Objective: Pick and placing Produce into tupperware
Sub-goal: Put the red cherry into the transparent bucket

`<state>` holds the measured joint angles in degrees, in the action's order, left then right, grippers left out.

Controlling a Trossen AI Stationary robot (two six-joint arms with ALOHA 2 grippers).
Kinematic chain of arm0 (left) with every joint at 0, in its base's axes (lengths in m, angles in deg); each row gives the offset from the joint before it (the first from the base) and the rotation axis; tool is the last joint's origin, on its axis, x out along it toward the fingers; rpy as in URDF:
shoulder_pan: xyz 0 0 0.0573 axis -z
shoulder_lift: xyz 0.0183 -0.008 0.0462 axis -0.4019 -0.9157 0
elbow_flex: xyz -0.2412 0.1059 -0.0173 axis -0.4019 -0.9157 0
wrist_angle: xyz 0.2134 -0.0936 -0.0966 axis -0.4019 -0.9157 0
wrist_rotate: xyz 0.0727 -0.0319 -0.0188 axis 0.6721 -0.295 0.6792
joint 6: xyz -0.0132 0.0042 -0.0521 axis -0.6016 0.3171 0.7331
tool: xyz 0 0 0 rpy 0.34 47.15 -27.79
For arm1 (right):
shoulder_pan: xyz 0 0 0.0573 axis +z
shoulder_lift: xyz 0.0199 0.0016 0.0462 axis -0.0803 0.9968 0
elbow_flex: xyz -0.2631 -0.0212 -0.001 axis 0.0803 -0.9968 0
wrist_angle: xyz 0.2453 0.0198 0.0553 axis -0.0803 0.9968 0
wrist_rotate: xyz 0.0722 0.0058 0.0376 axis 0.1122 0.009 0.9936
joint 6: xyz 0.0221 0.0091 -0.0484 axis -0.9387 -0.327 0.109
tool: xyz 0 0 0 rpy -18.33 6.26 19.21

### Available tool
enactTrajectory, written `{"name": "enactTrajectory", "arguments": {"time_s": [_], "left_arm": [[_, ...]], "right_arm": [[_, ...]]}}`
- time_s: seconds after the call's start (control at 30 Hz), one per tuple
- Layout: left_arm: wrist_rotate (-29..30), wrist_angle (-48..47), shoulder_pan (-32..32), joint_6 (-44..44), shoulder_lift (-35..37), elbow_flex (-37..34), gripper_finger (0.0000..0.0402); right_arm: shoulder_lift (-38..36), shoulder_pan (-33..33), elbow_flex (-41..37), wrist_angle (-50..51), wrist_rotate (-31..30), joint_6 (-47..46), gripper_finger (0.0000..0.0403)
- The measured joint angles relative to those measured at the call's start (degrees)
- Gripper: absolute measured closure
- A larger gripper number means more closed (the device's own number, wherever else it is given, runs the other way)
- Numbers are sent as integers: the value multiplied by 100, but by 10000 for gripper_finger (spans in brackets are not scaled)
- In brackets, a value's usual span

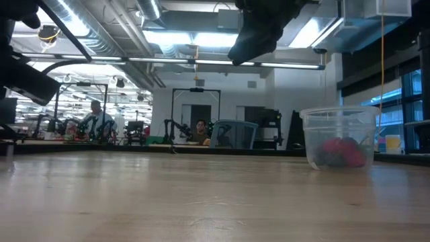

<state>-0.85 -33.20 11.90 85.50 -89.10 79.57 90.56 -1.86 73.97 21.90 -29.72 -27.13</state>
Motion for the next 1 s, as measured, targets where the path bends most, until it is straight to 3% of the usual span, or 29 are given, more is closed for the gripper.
{"name": "enactTrajectory", "arguments": {"time_s": [0.4, 0.57, 0.8, 1.0], "left_arm": [[-61, 0, -73, -35, -7, -4, 320], [200, -57, -240, -985, -25, 70, 348], [2015, -335, -727, -2665, -33, 635, 355], [4247, -555, -1144, -4044, -26, 1332, 350]], "right_arm": [[0, 0, -2, 0, 0, -2, 175], [4, 0, -4, -8, 0, -143, 175], [4, 40, -7, -61, 195, 151, 175], [4, 217, -7, -411, 450, 380, 175]]}}
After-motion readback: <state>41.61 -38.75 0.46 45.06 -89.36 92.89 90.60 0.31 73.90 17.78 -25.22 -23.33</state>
